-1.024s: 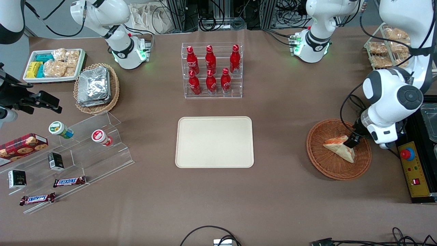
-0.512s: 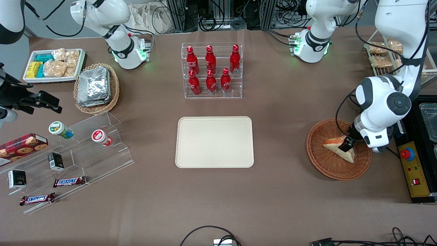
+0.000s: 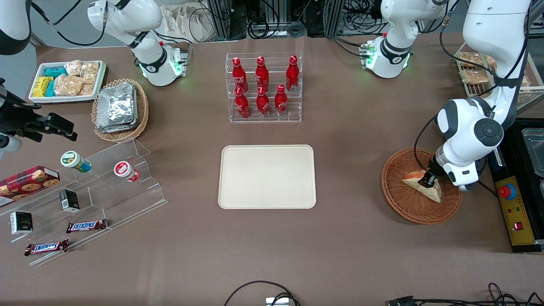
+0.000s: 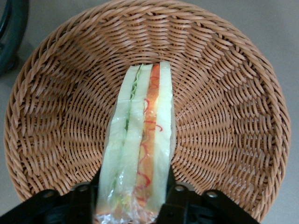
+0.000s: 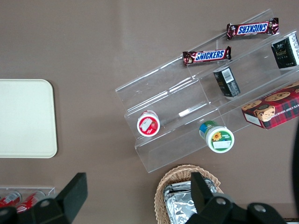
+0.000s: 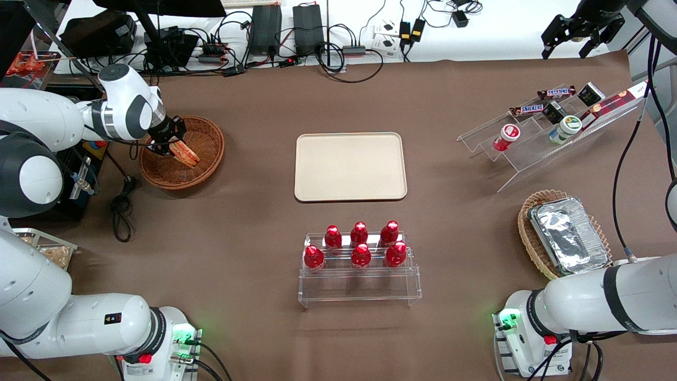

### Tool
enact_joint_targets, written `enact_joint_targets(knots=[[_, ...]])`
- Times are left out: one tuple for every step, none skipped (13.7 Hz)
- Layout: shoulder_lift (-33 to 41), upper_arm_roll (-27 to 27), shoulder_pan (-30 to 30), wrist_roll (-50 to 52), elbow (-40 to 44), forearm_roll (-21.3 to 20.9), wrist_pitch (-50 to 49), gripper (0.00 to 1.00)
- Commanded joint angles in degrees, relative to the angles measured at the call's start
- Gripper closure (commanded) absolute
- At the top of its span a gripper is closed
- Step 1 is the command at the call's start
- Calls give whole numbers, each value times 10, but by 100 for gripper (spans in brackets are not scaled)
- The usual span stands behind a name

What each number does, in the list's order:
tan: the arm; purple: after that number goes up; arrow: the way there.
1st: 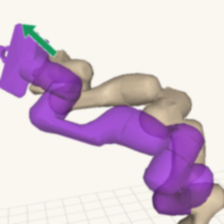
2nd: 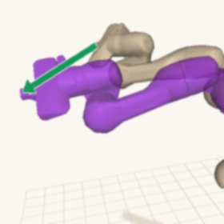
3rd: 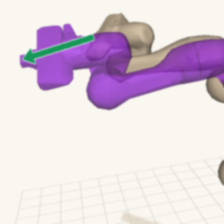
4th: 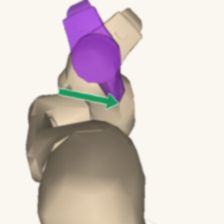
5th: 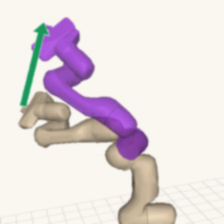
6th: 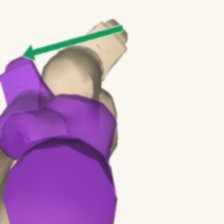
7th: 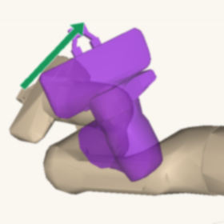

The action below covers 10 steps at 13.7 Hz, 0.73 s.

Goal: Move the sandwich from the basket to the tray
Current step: 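Lower the open left gripper around the sandwich and close it, then lift the sandwich and carry it with the left gripper onto the tray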

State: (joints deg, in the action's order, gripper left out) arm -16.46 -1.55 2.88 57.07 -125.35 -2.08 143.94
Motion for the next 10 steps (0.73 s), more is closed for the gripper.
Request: enact_joint_targets(knots=[[26,-2,-7,7,1,-4,-20,100],[42,-16,-9,1,5,-9,-54,100],[59,-35,-8,0,12,-28,-85,100],[73,-63,-8,1,24,-58,-123,100],[79,-101,-4,1,46,-76,-166,100],[79,-136,-3,5,79,-80,-218,100],[75,-170,-3,8,115,-80,-266,100],[73,-202,-6,4,142,-80,-303,100],[69,-228,-11,0,154,-79,-313,100],[59,-256,-22,1,157,-79,-307,100]])
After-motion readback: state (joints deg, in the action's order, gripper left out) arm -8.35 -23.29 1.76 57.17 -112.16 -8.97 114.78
